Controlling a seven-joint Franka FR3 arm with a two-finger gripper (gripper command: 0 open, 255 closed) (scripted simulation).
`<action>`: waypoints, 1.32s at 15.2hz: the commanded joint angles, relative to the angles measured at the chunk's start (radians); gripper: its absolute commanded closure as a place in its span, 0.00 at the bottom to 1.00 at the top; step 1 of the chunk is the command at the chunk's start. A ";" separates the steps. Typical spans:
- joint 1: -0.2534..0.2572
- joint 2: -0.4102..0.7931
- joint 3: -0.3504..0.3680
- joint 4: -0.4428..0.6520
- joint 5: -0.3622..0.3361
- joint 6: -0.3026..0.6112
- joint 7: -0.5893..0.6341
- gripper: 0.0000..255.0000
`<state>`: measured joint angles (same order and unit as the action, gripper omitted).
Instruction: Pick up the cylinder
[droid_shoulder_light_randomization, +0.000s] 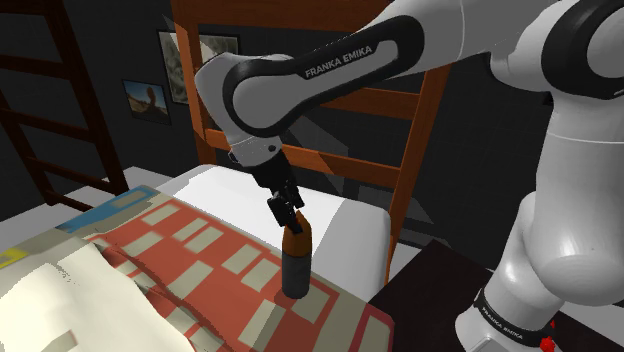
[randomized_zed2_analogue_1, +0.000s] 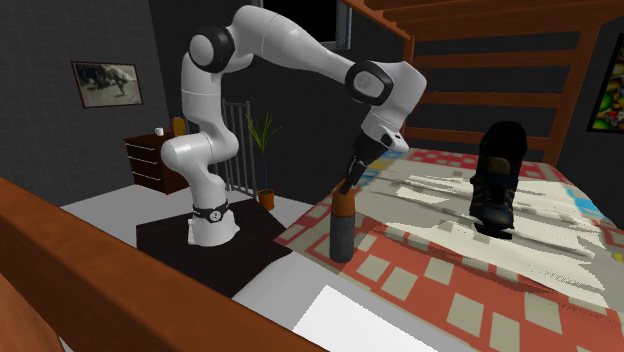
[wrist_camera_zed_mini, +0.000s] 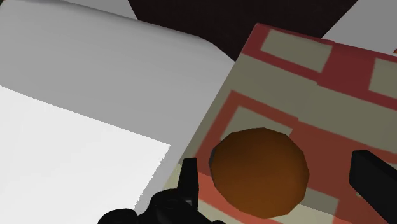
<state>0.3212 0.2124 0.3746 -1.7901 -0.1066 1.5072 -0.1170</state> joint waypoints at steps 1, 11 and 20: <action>0.001 0.010 0.000 -0.014 -0.003 0.023 0.003 0.00; 0.002 0.022 -0.001 -0.032 -0.008 0.052 0.007 1.00; 0.001 0.001 0.001 0.007 0.000 -0.007 0.000 1.00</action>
<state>0.3211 0.2145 0.3743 -1.7971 -0.1079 1.5153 -0.1171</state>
